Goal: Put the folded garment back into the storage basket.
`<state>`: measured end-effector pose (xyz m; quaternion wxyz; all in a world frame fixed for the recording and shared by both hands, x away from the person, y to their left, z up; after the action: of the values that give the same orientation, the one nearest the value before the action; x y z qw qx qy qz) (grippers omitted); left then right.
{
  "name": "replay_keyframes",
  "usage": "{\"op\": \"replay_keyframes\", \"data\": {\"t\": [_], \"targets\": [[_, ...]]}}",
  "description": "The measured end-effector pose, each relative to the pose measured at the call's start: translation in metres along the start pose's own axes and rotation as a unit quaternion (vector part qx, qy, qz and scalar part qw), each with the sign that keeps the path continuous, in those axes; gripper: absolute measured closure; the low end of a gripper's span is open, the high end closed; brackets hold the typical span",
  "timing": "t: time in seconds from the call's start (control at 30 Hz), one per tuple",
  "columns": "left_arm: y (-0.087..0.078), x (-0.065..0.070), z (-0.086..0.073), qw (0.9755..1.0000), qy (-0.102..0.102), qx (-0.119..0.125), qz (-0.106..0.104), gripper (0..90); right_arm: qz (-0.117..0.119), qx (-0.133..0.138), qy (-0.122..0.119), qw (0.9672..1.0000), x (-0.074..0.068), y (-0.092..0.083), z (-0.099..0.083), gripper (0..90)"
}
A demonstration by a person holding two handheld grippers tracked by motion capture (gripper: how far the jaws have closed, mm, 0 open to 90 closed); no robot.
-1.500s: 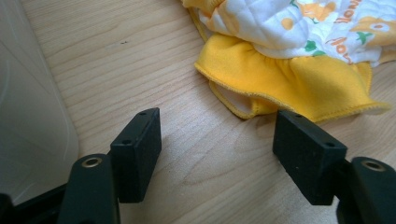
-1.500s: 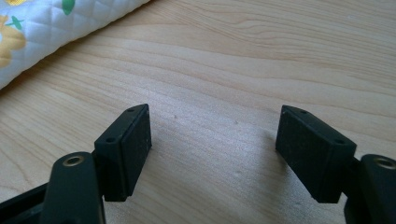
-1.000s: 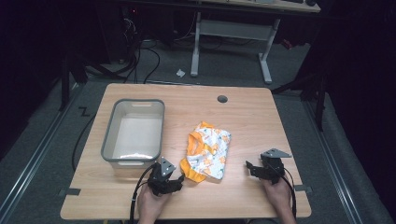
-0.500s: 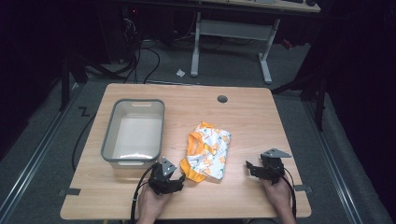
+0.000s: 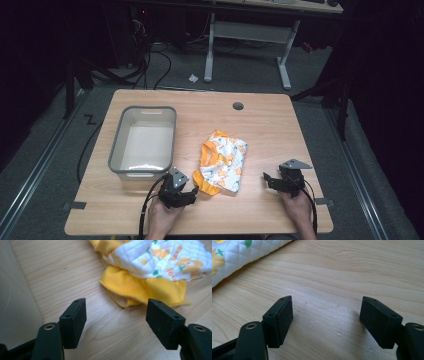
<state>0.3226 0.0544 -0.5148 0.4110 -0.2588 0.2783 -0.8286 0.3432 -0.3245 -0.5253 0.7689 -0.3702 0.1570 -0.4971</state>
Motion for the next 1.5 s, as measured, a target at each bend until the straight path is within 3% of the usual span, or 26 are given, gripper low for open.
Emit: {"op": "replay_keyframes", "data": {"t": [0.2, 0.53, 0.93, 1.07, 1.27, 1.5], "targets": [[-0.006, 0.007, 0.011, 0.9996, 0.005, 0.011, -0.024, 32.9, 0.000, 0.000, 0.000, 1.0000, 0.000, 0.000, 0.000, 27.0], [-0.004, 0.020, 0.032, 0.9993, 0.026, 0.016, -0.024, 32.7, 0.000, 0.000, 0.000, 1.0000, 0.000, 0.000, 0.000, 27.0], [0.009, 0.028, 0.053, 0.9987, 0.026, 0.008, -0.042, 31.1, 0.000, 0.000, -0.001, 1.0000, 0.000, 0.000, 0.000, 27.0], [0.016, 0.030, 0.060, 0.9990, 0.030, 0.005, -0.034, 32.0, 0.000, 0.000, 0.000, 1.0000, 0.000, 0.000, 0.000, 27.0], [0.024, 0.029, 0.072, 0.9993, 0.015, 0.013, -0.030, 34.1, 0.000, 0.000, 0.000, 1.0000, 0.000, 0.000, 0.000, 27.0], [0.042, 0.029, 0.088, 0.9998, 0.013, -0.005, -0.014, 33.2, 0.000, 0.000, 0.001, 1.0000, 0.000, 0.000, 0.000, 27.0]]}}
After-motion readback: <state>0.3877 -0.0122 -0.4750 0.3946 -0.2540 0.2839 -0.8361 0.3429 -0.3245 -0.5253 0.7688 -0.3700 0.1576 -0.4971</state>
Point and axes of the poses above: each handheld gripper's, and its own axes: y roughly forward along the jaws, z roughly out of its top, x roughly to its right, the point moved 1 cm from there along y, roughly forward along the jaws, and after that the axes turned 10 degrees about -y, right-handed, at the moved point
